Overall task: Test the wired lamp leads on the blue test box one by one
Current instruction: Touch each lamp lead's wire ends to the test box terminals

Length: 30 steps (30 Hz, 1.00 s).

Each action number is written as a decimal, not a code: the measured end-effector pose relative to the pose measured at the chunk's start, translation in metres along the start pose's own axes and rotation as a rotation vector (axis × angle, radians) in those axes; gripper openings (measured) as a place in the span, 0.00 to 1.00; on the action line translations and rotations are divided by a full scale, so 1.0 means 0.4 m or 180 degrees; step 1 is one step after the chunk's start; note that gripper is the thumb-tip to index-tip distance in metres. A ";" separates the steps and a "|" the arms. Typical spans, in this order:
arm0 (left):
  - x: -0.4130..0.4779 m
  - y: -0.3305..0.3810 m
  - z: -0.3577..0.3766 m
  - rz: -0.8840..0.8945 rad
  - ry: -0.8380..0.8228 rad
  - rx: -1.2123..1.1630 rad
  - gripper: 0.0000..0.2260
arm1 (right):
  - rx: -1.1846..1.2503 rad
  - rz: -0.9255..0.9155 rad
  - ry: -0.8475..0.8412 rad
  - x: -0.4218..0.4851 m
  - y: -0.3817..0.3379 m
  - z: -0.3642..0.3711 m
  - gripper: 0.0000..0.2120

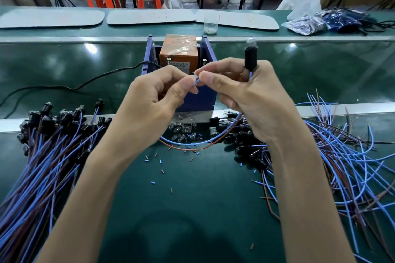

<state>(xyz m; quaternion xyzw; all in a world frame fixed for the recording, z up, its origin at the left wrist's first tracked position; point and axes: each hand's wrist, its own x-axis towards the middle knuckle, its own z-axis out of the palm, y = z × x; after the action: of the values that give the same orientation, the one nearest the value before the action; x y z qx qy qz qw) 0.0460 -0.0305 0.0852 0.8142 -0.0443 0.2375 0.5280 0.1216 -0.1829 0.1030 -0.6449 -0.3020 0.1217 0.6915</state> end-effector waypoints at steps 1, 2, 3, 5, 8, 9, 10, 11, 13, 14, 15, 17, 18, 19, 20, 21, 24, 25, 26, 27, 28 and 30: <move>0.000 -0.001 0.002 0.0002 -0.0015 0.0014 0.07 | -0.0032 0.0015 -0.0030 -0.001 0.001 0.001 0.02; 0.000 -0.001 0.003 -0.0001 -0.0034 0.0020 0.07 | -0.0059 0.0033 -0.0062 -0.001 0.001 0.001 0.03; 0.000 0.000 0.003 -0.0003 -0.0049 0.0018 0.07 | -0.0083 0.0057 -0.0085 -0.001 0.001 0.002 0.03; -0.001 0.001 0.001 0.0003 -0.0067 0.0021 0.07 | -0.0103 0.0111 -0.0109 -0.001 0.003 0.003 0.02; -0.001 -0.001 0.000 0.0003 -0.0046 0.0151 0.07 | -0.0083 0.0176 -0.0107 0.002 0.003 0.002 0.04; -0.001 -0.002 0.000 0.0000 -0.0030 0.0208 0.07 | -0.0090 0.0193 -0.0105 0.003 0.004 0.002 0.05; -0.001 -0.003 0.001 -0.0009 -0.0015 0.0255 0.07 | -0.0098 0.0214 -0.0110 0.003 0.005 0.001 0.05; -0.002 -0.004 0.001 -0.0022 0.0003 0.0294 0.08 | -0.0104 0.0236 -0.0118 0.003 0.006 0.001 0.05; -0.003 -0.005 0.001 -0.0023 0.0028 0.0388 0.08 | -0.0155 0.0278 -0.0109 0.004 0.009 0.002 0.05; -0.004 -0.006 0.000 -0.0010 0.0025 0.0450 0.08 | -0.0214 0.0296 -0.0089 0.004 0.011 0.002 0.06; -0.005 -0.008 0.000 0.0002 0.0013 0.0510 0.08 | -0.0283 0.0311 -0.0065 0.004 0.012 0.003 0.06; -0.005 -0.011 -0.002 -0.0002 -0.0019 0.0602 0.07 | -0.0384 0.0339 -0.0052 0.005 0.014 0.003 0.07; -0.006 -0.012 -0.003 -0.0010 -0.0032 0.0642 0.07 | -0.0389 0.0361 -0.0076 0.004 0.014 0.003 0.06; -0.006 -0.012 -0.005 -0.0016 -0.0050 0.0675 0.08 | -0.0355 0.0384 -0.0118 0.003 0.014 0.004 0.06; -0.006 -0.012 -0.006 -0.0022 -0.0075 0.0698 0.08 | -0.0304 0.0399 -0.0171 0.003 0.012 0.005 0.06; -0.006 -0.012 -0.008 -0.0034 -0.0101 0.0707 0.08 | -0.0285 0.0395 -0.0221 0.002 0.012 0.006 0.06; -0.004 -0.010 -0.015 -0.0085 -0.0125 0.0731 0.09 | -0.0463 0.0250 -0.0328 0.002 0.015 0.010 0.06; -0.003 -0.010 -0.018 -0.0096 -0.0111 0.0743 0.11 | -0.0529 0.0199 -0.0344 0.002 0.016 0.011 0.05; -0.004 -0.010 -0.022 -0.0108 -0.0089 0.0746 0.12 | -0.0569 0.0167 -0.0356 0.003 0.017 0.011 0.04; -0.004 -0.009 -0.025 -0.0120 -0.0070 0.0740 0.12 | -0.0590 0.0143 -0.0361 0.003 0.018 0.011 0.03; -0.005 -0.007 -0.027 -0.0131 -0.0065 0.0733 0.12 | -0.0614 0.0112 -0.0359 0.003 0.018 0.011 0.03; -0.007 -0.004 -0.027 -0.0137 -0.0080 0.0744 0.11 | -0.0709 0.0026 -0.0270 0.003 0.020 0.014 0.02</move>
<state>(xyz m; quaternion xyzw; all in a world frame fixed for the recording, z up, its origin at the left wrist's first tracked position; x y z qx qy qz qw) 0.0403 -0.0205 0.0861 0.8739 -0.0055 0.2194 0.4337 0.1212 -0.1765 0.0957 -0.7132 -0.3400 0.1174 0.6016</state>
